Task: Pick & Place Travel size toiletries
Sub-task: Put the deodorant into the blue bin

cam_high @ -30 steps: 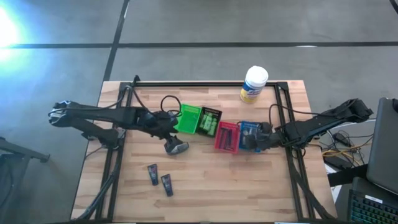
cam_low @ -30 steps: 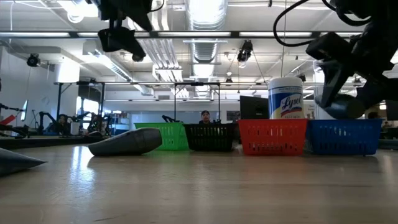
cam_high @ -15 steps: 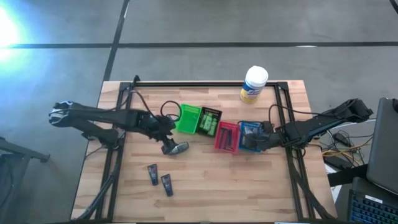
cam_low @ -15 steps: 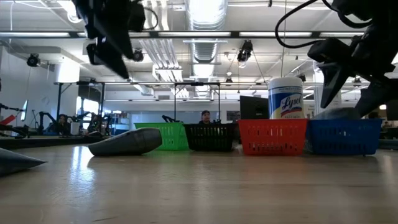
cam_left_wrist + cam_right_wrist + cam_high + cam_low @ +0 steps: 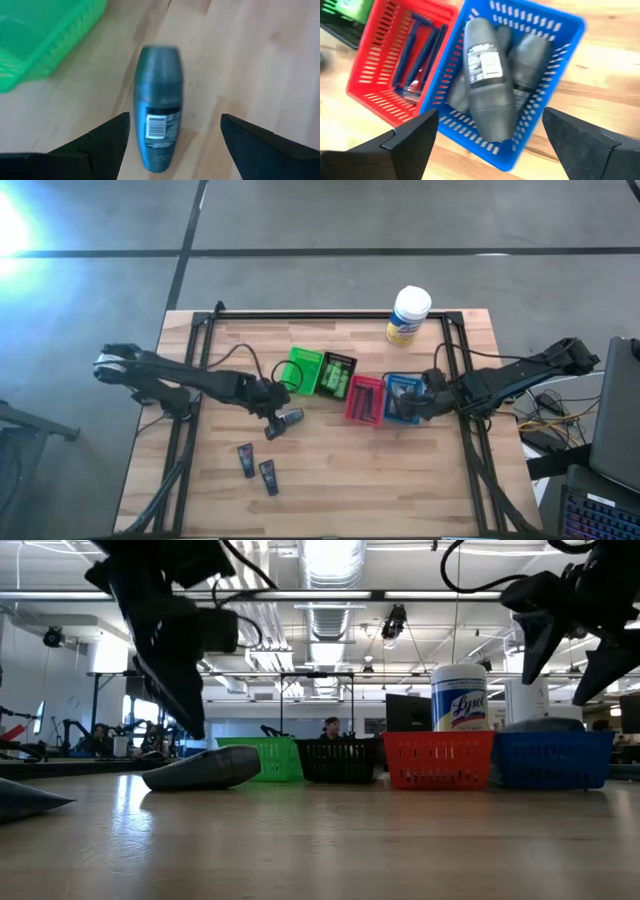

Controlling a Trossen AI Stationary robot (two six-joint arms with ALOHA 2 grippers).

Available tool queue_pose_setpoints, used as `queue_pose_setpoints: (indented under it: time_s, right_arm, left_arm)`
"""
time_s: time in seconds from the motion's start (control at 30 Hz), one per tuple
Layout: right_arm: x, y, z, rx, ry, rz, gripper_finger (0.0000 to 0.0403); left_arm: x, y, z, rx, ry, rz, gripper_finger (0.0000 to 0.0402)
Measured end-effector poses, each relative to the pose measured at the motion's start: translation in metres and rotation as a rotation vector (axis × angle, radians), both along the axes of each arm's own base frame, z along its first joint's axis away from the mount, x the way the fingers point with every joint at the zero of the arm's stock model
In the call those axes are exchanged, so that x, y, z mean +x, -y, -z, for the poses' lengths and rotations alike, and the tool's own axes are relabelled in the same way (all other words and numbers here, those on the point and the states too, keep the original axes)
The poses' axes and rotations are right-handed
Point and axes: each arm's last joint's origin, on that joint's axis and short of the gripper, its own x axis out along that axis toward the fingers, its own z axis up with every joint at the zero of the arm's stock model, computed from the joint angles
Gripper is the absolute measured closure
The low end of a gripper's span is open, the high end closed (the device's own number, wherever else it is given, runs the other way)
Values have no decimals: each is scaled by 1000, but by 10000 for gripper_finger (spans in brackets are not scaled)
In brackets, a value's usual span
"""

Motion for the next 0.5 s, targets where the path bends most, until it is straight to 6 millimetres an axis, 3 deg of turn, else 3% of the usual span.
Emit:
queue_pose_setpoints:
  time_s: [0.5]
  right_arm:
    - [1,0,-10,-10,-5,-30,35]
  left_arm:
    - [26,1,59,57,-154,4,88]
